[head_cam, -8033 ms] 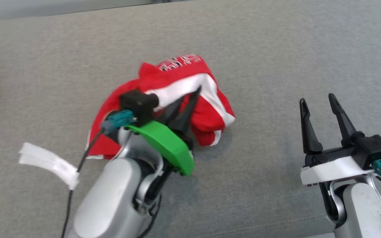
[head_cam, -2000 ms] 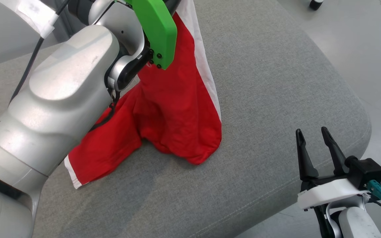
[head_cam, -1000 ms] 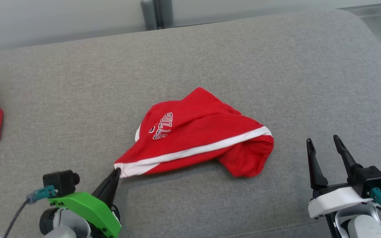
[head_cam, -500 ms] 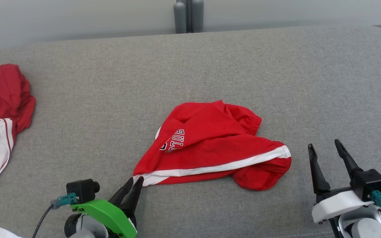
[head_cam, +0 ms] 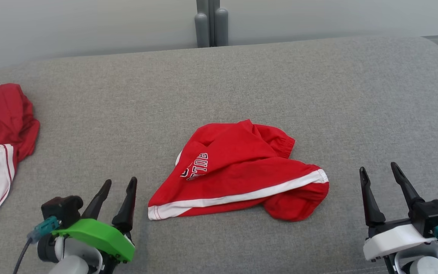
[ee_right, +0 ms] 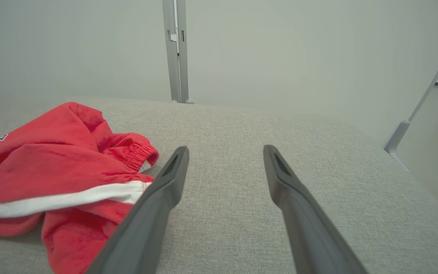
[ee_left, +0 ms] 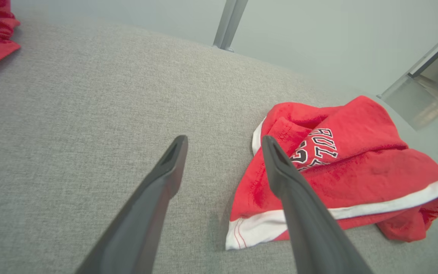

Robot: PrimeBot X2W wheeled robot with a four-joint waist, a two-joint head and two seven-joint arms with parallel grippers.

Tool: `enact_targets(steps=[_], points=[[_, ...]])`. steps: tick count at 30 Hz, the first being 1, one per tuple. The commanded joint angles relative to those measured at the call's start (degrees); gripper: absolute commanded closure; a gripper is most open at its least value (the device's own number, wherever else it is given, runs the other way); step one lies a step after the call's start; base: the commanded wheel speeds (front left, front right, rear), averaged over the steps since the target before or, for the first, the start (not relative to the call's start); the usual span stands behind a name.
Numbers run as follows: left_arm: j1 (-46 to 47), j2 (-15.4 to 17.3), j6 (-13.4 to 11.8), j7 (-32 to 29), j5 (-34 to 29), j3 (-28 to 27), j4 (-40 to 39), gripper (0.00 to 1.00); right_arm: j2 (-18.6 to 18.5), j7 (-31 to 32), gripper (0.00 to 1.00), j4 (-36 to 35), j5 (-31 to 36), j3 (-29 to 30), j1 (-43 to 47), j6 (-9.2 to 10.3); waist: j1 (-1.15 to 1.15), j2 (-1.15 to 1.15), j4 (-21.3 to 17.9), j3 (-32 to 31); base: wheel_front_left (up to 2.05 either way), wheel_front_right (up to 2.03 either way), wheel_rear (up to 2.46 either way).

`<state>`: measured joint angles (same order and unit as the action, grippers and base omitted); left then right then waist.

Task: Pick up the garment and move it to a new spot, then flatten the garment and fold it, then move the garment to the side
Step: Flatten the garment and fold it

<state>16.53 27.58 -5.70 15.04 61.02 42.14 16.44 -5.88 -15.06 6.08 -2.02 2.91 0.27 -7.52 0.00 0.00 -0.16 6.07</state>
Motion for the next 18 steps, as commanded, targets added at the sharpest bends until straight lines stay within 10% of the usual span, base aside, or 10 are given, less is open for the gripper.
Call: enact_targets(steps=[1, 18], points=[[-3.6, -1.0, -1.0, 0.1, -3.6, -3.4, -1.4, 0.00, 0.0, -0.2, 0.00, -0.8, 0.5, 0.4, 1.1, 0.06, 0.00, 0.00, 0.3, -0.8, 0.00, 0.00, 0.00], [-23.5, -12.4, 4.1, 0.2, -35.0, -30.9, -8.5, 0.00, -0.6, -0.2, 0.00, -5.1, 1.7, 2.2, 7.0, 0.06, 0.00, 0.00, 3.7, -6.0, 0.00, 0.00, 0.00]])
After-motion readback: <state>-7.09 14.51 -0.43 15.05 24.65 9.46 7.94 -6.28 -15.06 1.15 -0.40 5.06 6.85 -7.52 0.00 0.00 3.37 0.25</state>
